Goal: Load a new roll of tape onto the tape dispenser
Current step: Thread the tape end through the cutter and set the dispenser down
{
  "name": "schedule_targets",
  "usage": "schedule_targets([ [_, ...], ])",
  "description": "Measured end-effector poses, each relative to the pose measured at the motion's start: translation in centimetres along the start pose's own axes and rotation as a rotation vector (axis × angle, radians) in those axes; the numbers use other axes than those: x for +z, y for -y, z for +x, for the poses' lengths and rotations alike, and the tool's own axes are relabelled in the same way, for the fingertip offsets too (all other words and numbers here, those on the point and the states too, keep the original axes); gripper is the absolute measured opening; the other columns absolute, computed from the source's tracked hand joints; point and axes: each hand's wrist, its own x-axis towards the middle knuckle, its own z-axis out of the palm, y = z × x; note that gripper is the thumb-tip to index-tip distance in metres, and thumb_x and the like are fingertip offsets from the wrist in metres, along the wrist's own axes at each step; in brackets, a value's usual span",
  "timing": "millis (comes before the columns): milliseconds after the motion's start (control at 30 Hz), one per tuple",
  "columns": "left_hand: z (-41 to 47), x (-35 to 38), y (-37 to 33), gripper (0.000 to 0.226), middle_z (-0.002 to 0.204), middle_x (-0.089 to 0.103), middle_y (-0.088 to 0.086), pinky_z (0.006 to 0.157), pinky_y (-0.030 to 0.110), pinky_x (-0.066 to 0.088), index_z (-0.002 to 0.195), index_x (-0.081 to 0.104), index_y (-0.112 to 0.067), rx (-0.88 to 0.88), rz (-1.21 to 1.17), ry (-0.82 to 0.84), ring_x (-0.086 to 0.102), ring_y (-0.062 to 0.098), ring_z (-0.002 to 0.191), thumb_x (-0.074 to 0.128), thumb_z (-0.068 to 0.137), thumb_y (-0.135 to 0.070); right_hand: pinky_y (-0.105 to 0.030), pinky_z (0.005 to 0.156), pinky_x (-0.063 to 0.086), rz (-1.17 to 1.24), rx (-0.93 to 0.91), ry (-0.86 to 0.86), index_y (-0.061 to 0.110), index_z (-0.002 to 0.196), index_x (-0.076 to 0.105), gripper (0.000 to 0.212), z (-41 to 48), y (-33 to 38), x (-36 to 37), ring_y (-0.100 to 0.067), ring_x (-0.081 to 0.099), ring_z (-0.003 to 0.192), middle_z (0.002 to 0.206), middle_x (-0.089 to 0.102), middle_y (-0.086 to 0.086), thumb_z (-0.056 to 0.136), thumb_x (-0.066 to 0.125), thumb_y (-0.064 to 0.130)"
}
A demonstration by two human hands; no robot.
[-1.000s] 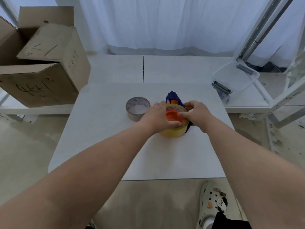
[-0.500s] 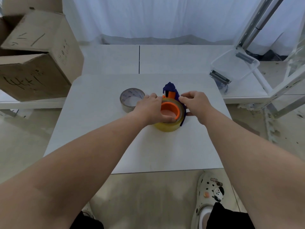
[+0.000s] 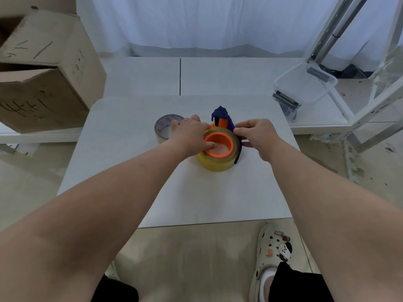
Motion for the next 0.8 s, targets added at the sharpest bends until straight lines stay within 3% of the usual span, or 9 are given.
schedule_targets([
  [233,0.4,0.3,-0.3,0.045,0.117,0.051,0.005,0.082,0.040,0.027,0.130,0.051,-0.029,-0.038,0.012,-0.062,0.054,0.027,0.101,0.048,0.089,-0.049,-0.034,0.076,0.056,-0.020,-0.004,-0.122,0.007,0.090,0.068,0.007,0.2,0.0,0.2,-0.021,0.060,0.084,0.094,0.066,-0.013,0.085,0.065,0.012],
  [300,0.4,0.5,-0.4,0.042,0.117,0.051,0.007,0.087,0.041,0.032,0.127,0.053,-0.025,-0.032,-0.027,-0.068,0.055,0.029,0.100,0.048,0.090,-0.046,-0.031,0.071,0.054,-0.002,0.017,-0.174,0.008,0.090,0.067,0.007,0.4,-0.1,0.2,-0.021,0.059,0.085,0.095,0.065,-0.011,0.085,0.066,0.013],
  [400,0.3,0.6,-0.6,0.036,0.113,0.051,0.010,0.078,0.036,0.039,0.119,0.056,-0.018,-0.039,-0.139,-0.088,0.055,0.032,0.096,0.052,0.089,-0.037,-0.030,0.074,0.054,0.063,0.056,-0.225,0.006,0.098,0.066,0.015,0.6,-0.3,0.0,-0.018,0.056,0.087,0.099,0.062,-0.008,0.085,0.068,0.013],
  [600,0.5,0.6,-0.7,0.034,0.112,0.051,0.010,0.074,0.033,0.042,0.117,0.054,-0.013,-0.035,-0.198,-0.101,0.056,0.030,0.094,0.055,0.088,-0.032,-0.037,0.086,0.056,0.217,0.135,-0.133,-0.007,0.102,0.065,0.022,0.6,-0.5,0.5,-0.025,0.064,0.082,0.092,0.068,-0.017,0.084,0.062,0.006],
  [700,0.6,0.7,-0.6,0.038,0.116,0.051,0.010,0.073,0.032,0.040,0.120,0.049,-0.014,-0.032,-0.212,-0.111,0.056,0.028,0.094,0.057,0.087,-0.030,-0.032,0.081,0.053,0.216,0.152,-0.130,0.002,0.095,0.069,0.017,0.5,-0.7,0.3,-0.017,0.066,0.073,0.081,0.069,-0.007,0.084,0.058,0.010],
  [800,0.6,0.8,-0.6,0.039,0.116,0.051,0.010,0.072,0.031,0.038,0.120,0.049,-0.015,-0.038,-0.222,-0.112,0.056,0.026,0.094,0.057,0.086,-0.030,-0.031,0.082,0.052,0.218,0.160,-0.112,0.010,0.082,0.069,0.013,0.3,-1.0,-0.3,-0.016,0.068,0.080,0.083,0.072,-0.003,0.085,0.056,0.013],
])
